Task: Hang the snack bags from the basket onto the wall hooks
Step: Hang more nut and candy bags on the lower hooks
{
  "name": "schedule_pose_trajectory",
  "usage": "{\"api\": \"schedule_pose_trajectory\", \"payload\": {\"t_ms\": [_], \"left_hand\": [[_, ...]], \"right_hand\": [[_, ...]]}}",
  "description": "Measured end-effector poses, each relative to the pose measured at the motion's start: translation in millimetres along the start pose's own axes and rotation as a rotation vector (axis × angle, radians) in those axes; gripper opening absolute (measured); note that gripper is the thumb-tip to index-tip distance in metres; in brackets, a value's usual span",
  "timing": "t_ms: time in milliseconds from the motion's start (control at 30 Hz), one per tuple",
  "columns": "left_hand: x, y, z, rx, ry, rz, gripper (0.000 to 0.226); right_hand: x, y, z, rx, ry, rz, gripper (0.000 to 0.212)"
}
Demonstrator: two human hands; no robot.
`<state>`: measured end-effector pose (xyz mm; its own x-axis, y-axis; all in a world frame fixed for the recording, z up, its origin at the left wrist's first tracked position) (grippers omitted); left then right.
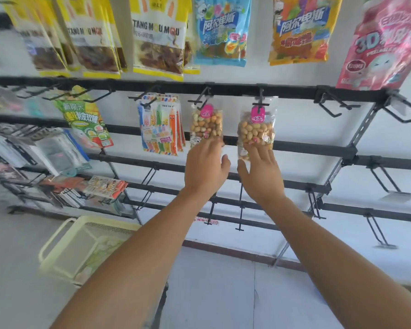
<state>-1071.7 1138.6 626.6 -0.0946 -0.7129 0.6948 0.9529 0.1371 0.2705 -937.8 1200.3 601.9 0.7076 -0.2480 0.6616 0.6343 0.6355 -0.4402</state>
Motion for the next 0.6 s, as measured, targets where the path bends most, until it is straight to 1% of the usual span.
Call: {"api": "schedule_pose_trajectory", "payload": {"t_ms": [133,233,433,600], "left_hand": [[38.9,-50.2,-36.3,0.053,-0.083,0.163,0.041],[80.9,-91.7,-70.4,0.099,-0.150,0.264,0.050],[178.8,-177.1,-147.9,0.187,-0.241,0.326,0.064],[256.5,-241.7,-204.8,0.238,-0.235,0.364,0.066]], "right_hand": [[-5.6,-52.3,-24.9,0.146,-0.069,-0.052,0.042],[-12.3,-104.7,-47.1,0.192,-0.150,-0.082,0.045],[-31.6,-215.7,-110.6,0.200,-0.270,-0.141,0.054],[-43.9,-304.1,-164.6,0.247,-0.320,-0.131,0.053]]}}
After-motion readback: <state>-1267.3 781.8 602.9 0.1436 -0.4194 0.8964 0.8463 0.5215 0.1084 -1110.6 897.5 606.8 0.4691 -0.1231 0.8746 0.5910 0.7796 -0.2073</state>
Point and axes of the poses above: each hand's wrist, its own z-axis towards the middle knuckle, its own x-axis out of the back of the hand, y = z × x, the point moved 3 cm from there along z, towards the middle knuckle, and after that the axes turned 10 degrees about y, right-handed, at the moved point
